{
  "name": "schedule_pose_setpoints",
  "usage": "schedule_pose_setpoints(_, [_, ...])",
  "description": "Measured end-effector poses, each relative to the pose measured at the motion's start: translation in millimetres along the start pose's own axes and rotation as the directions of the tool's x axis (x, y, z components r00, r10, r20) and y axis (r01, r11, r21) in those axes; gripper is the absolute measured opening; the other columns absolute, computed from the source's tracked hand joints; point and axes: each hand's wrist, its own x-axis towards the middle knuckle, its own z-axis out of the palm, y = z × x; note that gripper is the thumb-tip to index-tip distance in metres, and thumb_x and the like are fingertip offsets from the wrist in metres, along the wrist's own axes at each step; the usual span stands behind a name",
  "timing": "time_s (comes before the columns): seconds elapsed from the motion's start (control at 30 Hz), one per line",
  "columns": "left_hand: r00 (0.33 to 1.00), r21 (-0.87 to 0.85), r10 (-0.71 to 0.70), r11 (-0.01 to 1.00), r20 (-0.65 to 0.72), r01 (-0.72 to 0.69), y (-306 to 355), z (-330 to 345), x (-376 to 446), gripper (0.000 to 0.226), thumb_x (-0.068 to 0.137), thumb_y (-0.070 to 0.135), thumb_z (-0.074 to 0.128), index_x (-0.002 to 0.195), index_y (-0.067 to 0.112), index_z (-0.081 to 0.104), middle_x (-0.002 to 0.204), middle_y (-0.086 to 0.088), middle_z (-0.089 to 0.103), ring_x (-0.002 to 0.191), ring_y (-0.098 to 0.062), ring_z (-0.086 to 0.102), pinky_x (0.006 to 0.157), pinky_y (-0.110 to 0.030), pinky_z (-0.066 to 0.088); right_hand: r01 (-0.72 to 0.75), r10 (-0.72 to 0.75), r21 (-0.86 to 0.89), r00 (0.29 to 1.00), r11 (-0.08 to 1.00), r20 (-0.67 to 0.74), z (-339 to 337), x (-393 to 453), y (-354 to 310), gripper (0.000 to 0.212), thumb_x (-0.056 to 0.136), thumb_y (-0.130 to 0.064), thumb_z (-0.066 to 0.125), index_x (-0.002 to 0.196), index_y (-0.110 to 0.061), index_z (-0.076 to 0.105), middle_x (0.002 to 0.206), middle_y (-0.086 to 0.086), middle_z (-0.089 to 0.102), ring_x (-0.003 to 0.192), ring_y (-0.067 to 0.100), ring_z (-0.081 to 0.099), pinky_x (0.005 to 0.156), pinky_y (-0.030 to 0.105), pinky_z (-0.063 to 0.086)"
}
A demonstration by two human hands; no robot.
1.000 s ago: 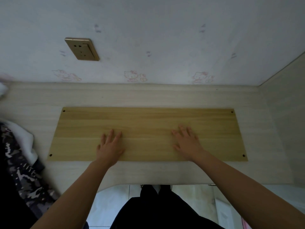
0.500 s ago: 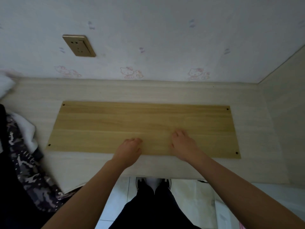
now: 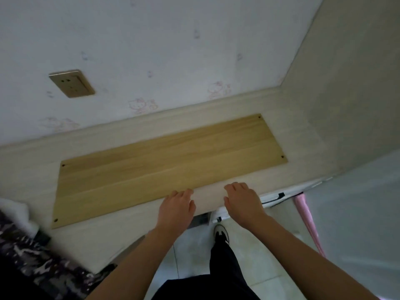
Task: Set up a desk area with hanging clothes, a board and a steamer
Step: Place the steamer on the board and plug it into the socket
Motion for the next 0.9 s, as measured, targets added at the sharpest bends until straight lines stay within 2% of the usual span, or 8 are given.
schedule_pose_setpoints(0.17, [0.979, 0.054, 0.202, 0.978, -0.003, -0.202, 6, 6, -46, 0.031, 0.095, 0.028, 0.043, 0.12, 0.018, 0.058, 0.092, 0.002, 0.068, 0.09, -0.019, 0.057, 0.072, -0.035, 0.051, -0.186, 0.192, 0.083, 0.979, 0.979, -0.071, 27, -72, -26, 0.035, 0.1, -0.03, 0.035, 0.129, -0.016, 0.046, 0.126, 0.004, 0.052, 0.116, 0.023, 0.047, 0.09, 0.034, 0.043])
schedule_pose_setpoints(0.33, [0.931, 0.044, 0.361, 0.931, 0.047, -0.363, 19, 6, -94, 0.03, 0.096, 0.028, 0.045, 0.121, 0.019, 0.059, 0.098, 0.004, 0.068, 0.094, -0.018, 0.056, 0.076, -0.036, 0.049, -0.301, 0.318, 0.151, 0.943, 0.941, -0.101, 55, -150, -46, 0.033, 0.098, -0.032, 0.036, 0.125, -0.017, 0.05, 0.12, 0.002, 0.056, 0.112, 0.022, 0.05, 0.087, 0.033, 0.043])
schedule_pose_setpoints(0.47, [0.875, 0.003, 0.478, 0.878, 0.084, -0.48, 45, 13, -124, 0.03, 0.096, 0.026, 0.048, 0.121, 0.017, 0.061, 0.095, 0.003, 0.07, 0.093, -0.018, 0.058, 0.072, -0.035, 0.05, -0.409, 0.462, 0.285, 0.875, 0.867, -0.148, 71, -207, -47, 0.032, 0.099, -0.032, 0.035, 0.12, -0.017, 0.054, 0.115, 0.001, 0.059, 0.108, 0.023, 0.052, 0.088, 0.034, 0.044])
schedule_pose_setpoints(0.57, [0.817, -0.006, 0.564, 0.823, 0.118, -0.568, 72, 22, -142, 0.029, 0.095, 0.024, 0.05, 0.119, 0.015, 0.063, 0.097, 0.0, 0.071, 0.093, -0.021, 0.06, 0.071, -0.036, 0.051, -0.494, 0.552, 0.301, 0.82, 0.816, -0.15, 82, -247, -42, 0.031, 0.099, -0.033, 0.035, 0.118, -0.018, 0.054, 0.113, -0.001, 0.059, 0.106, 0.022, 0.052, 0.086, 0.033, 0.045])
schedule_pose_setpoints(0.67, [0.775, -0.011, 0.618, 0.783, 0.128, -0.622, 103, 34, -160, 0.024, 0.091, 0.018, 0.055, 0.111, 0.013, 0.067, 0.09, -0.005, 0.072, 0.087, -0.027, 0.063, 0.065, -0.036, 0.05, -0.571, 0.628, 0.315, 0.77, 0.759, -0.117, 93, -288, -33, 0.031, 0.099, -0.033, 0.036, 0.12, -0.018, 0.053, 0.115, 0.001, 0.058, 0.11, 0.025, 0.051, 0.088, 0.035, 0.045])
schedule_pose_setpoints(0.9, [0.647, -0.043, 0.729, 0.671, 0.223, -0.741, 187, 89, -220, 0.028, 0.096, 0.025, 0.043, 0.117, 0.02, 0.06, 0.097, 0.001, 0.07, 0.091, -0.02, 0.059, 0.074, -0.032, 0.049, -0.713, 0.772, 0.343, 0.634, 0.611, -0.058, 125, -405, -4, 0.029, 0.099, -0.032, 0.035, 0.116, -0.017, 0.052, 0.115, 0.002, 0.057, 0.11, 0.025, 0.05, 0.086, 0.036, 0.045])
